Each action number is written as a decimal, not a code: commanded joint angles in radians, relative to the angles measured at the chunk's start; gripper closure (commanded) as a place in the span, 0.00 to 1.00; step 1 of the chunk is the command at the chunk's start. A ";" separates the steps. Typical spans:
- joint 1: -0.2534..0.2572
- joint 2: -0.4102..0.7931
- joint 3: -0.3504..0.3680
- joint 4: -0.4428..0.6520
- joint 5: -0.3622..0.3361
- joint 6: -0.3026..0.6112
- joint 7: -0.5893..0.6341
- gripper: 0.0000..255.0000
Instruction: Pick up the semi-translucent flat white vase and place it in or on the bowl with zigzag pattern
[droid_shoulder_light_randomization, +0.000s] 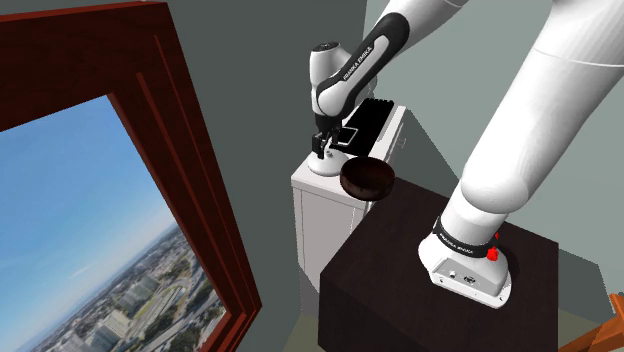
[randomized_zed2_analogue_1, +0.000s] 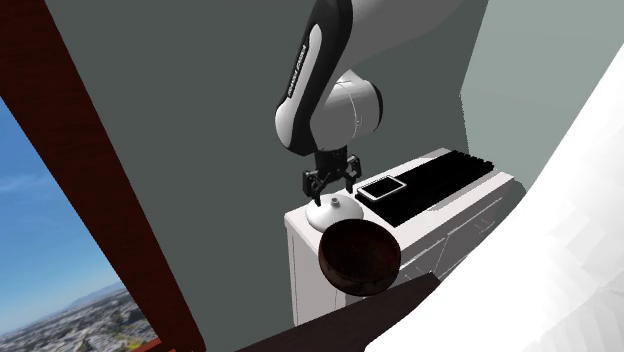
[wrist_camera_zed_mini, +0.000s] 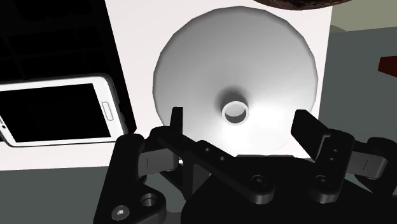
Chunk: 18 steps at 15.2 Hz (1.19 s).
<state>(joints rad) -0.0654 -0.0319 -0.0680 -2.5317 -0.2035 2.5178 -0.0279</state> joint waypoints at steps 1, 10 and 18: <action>0.000 0.003 0.000 0.000 0.000 0.003 0.000 0.00; 0.000 0.003 0.000 0.000 0.000 0.003 0.000 1.00; 0.001 -0.021 0.001 0.006 0.005 -0.026 -0.006 1.00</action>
<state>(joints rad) -0.0648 -0.0424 -0.0676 -2.5283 -0.2008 2.5044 -0.0309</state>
